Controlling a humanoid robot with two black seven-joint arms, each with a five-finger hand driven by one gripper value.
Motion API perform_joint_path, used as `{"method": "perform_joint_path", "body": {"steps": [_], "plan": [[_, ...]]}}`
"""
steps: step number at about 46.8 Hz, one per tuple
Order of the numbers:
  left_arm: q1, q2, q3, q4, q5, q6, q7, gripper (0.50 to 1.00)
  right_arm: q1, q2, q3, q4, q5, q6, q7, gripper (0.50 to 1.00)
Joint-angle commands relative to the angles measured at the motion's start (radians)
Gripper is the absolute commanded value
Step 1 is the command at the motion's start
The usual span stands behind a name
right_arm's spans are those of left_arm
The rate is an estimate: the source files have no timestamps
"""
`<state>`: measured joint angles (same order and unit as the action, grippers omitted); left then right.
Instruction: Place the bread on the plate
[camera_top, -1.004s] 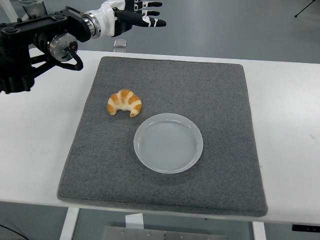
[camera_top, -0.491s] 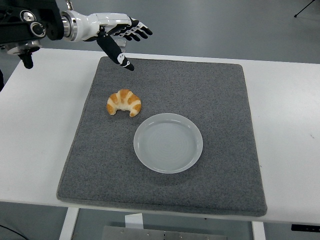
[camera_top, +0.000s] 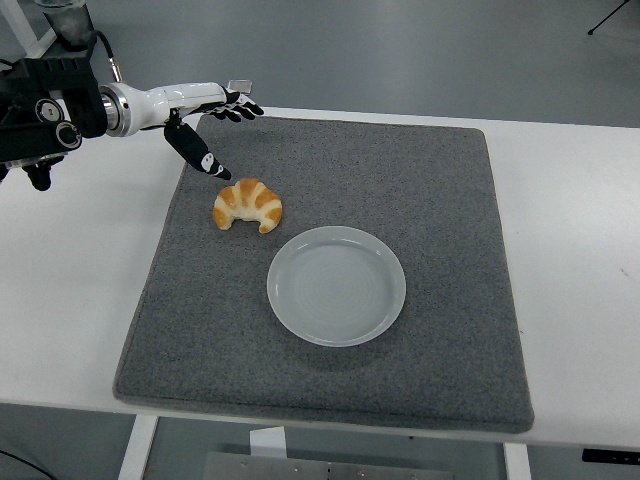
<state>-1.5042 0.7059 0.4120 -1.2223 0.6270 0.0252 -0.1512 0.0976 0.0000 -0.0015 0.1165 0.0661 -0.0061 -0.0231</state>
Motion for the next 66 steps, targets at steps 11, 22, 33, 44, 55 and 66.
{"method": "perform_joint_path", "body": {"steps": [11,22,33,44,55,66], "plan": [[0.127,-0.103,-0.012,0.098,0.022,0.070,-0.037,0.969,-0.001,0.000,0.000,0.000,0.000,0.000,0.000,0.952],[0.177,-0.131,-0.012,0.112,0.066,0.108,-0.056,0.969,-0.001,0.000,0.000,0.000,-0.002,0.000,0.000,0.952],[0.196,-0.146,-0.013,0.116,0.066,0.139,-0.091,0.969,-0.001,0.000,0.000,0.000,0.000,0.000,0.000,0.952],[0.225,-0.146,-0.015,0.136,0.066,0.148,-0.096,0.964,-0.001,0.000,0.000,-0.001,-0.002,0.000,0.000,0.952],[0.257,-0.148,-0.036,0.165,0.066,0.153,-0.163,0.900,-0.001,0.000,0.000,0.000,-0.002,0.000,0.000,0.952],[0.300,-0.209,-0.067,0.244,0.065,0.151,-0.166,0.853,-0.002,0.000,0.000,0.000,-0.002,0.000,0.000,0.952]]}}
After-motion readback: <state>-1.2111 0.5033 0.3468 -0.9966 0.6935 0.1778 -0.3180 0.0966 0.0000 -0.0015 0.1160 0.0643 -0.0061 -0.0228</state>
